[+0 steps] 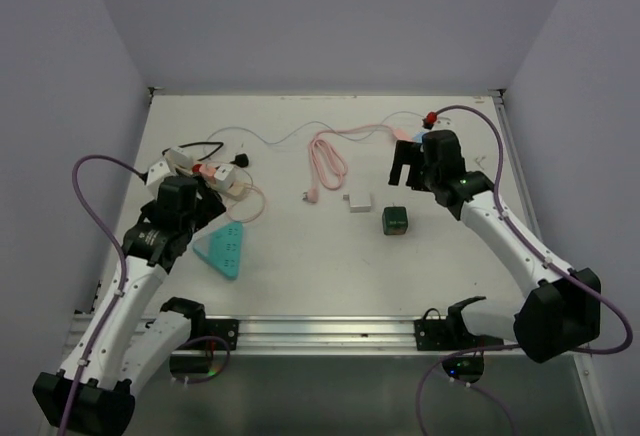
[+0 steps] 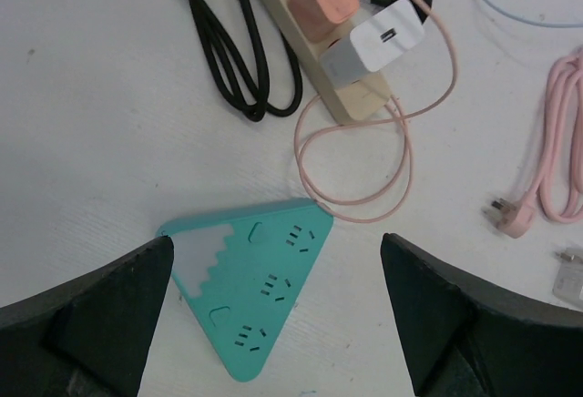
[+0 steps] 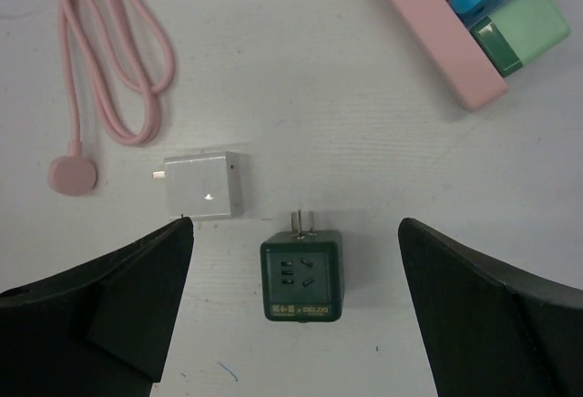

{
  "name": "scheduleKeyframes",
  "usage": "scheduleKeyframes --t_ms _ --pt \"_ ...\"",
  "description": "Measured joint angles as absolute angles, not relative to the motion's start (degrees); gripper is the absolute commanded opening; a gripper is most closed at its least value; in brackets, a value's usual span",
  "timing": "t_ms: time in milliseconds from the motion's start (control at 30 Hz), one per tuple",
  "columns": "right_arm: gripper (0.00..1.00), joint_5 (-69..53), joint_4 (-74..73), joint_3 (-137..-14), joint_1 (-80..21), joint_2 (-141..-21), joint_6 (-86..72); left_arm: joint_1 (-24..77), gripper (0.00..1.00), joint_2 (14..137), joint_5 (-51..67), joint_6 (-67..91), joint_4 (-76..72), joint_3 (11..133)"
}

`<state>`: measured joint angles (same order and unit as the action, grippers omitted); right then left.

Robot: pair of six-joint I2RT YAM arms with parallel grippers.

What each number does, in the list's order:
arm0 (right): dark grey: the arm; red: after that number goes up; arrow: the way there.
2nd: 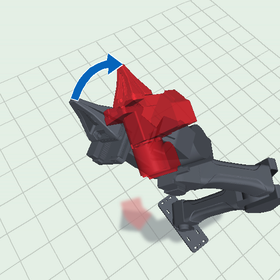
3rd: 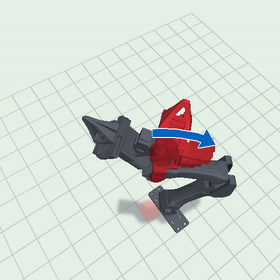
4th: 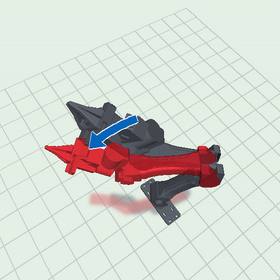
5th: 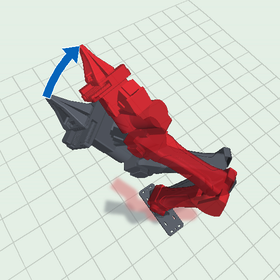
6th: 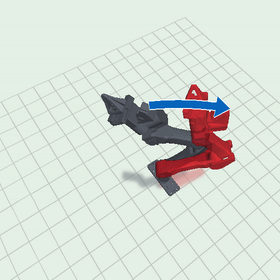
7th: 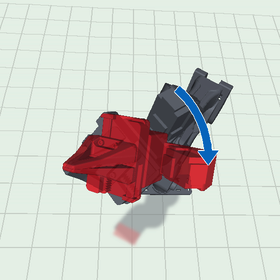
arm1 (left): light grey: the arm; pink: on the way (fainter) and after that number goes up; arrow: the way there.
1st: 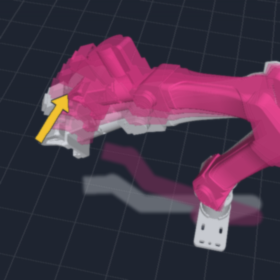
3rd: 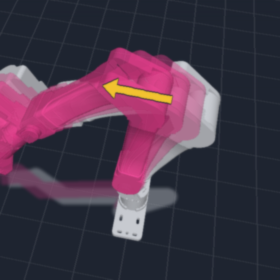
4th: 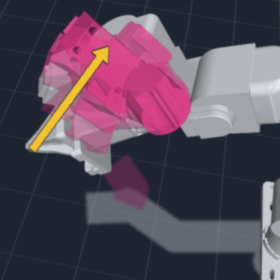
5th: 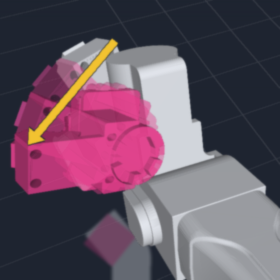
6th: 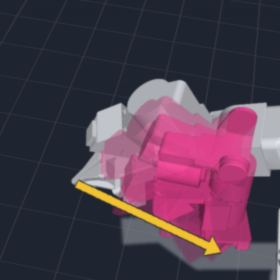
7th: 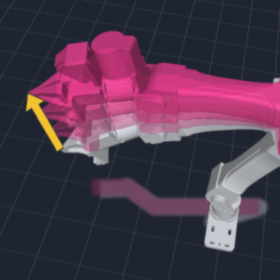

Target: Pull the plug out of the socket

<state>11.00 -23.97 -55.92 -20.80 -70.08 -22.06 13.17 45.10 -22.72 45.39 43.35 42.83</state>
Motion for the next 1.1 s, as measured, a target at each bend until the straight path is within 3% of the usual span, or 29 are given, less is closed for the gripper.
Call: scheduleKeyframes --t_ms 467,833,1100 --pt "0.98 -5.5 -23.4 -59.9 -20.0 -75.8 -22.9 9.8 1.00 53.9 -21.3 39.6 40.3 48.3" --pt "0.98 -11.1 -23.2 -58.5 -29.1 -75.2 -20.6 -7.9 0.98 72.7 -16.6 41.4 28.3 56.5" --pt "0.98 -15.9 -22.9 -55.8 -31.8 -73.3 -19.0 -19.8 0.85 86.8 -3.7 40.3 11.8 57.5"
